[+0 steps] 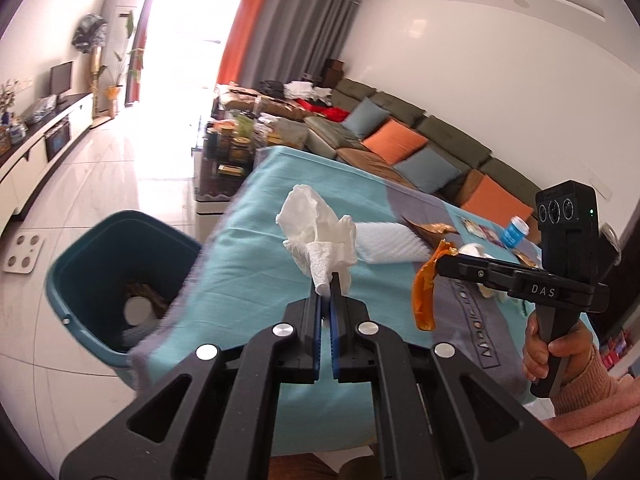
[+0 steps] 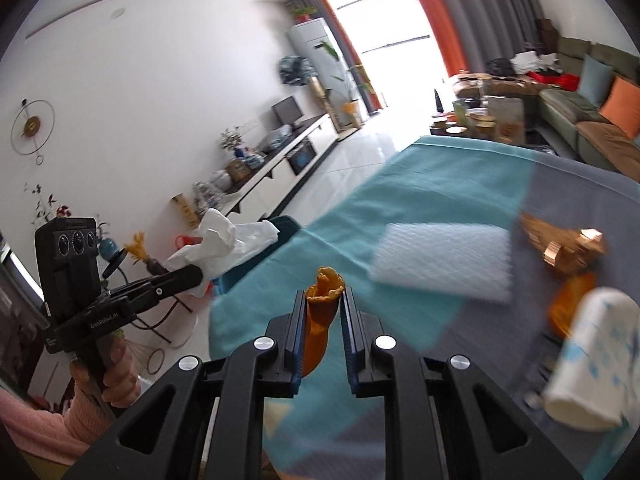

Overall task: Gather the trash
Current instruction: 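Carry the orange peel and tissue with both tools over the teal bin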

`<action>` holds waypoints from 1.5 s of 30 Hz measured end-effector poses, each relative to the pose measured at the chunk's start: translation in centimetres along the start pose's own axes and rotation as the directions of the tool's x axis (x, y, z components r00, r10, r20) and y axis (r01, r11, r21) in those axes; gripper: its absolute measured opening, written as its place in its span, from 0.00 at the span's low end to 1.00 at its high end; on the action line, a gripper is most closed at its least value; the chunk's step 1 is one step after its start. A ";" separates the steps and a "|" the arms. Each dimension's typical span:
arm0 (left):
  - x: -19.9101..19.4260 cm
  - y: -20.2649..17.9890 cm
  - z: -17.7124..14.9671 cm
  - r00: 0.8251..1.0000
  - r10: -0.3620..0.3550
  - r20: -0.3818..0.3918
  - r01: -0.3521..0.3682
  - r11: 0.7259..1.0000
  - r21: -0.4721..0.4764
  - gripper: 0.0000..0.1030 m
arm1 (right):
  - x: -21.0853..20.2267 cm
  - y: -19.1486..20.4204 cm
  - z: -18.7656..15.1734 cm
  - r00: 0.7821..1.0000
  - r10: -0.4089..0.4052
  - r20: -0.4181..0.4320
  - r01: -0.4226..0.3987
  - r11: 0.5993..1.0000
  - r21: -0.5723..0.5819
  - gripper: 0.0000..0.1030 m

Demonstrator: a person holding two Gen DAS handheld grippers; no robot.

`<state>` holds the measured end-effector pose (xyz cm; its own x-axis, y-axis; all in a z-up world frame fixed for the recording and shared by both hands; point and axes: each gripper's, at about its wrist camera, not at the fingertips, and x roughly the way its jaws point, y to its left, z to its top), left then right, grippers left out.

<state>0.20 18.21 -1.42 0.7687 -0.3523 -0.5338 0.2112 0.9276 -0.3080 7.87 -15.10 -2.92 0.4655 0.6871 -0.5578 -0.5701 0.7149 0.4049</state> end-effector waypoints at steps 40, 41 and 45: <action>0.1 13.2 0.0 0.962 0.271 -0.034 -0.272 0.944 -0.186 0.04 | 18.5 9.4 8.0 0.983 0.113 -0.148 -0.128 0.987 -0.101 0.15; 0.2 13.2 0.1 0.961 0.274 -0.037 -0.276 0.943 -0.187 0.04 | 18.8 9.4 7.9 0.982 0.112 -0.151 -0.128 0.987 -0.099 0.15; 0.8 13.7 0.3 0.959 0.280 -0.048 -0.284 0.939 -0.195 0.04 | 19.7 9.4 7.8 0.981 0.106 -0.164 -0.123 0.988 -0.096 0.15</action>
<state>3.85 30.70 -5.86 0.7669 -0.0843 -0.6362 -0.1378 0.9466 -0.2915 16.93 6.16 -4.43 0.2851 0.7282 -0.6233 -0.6854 0.6095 0.3985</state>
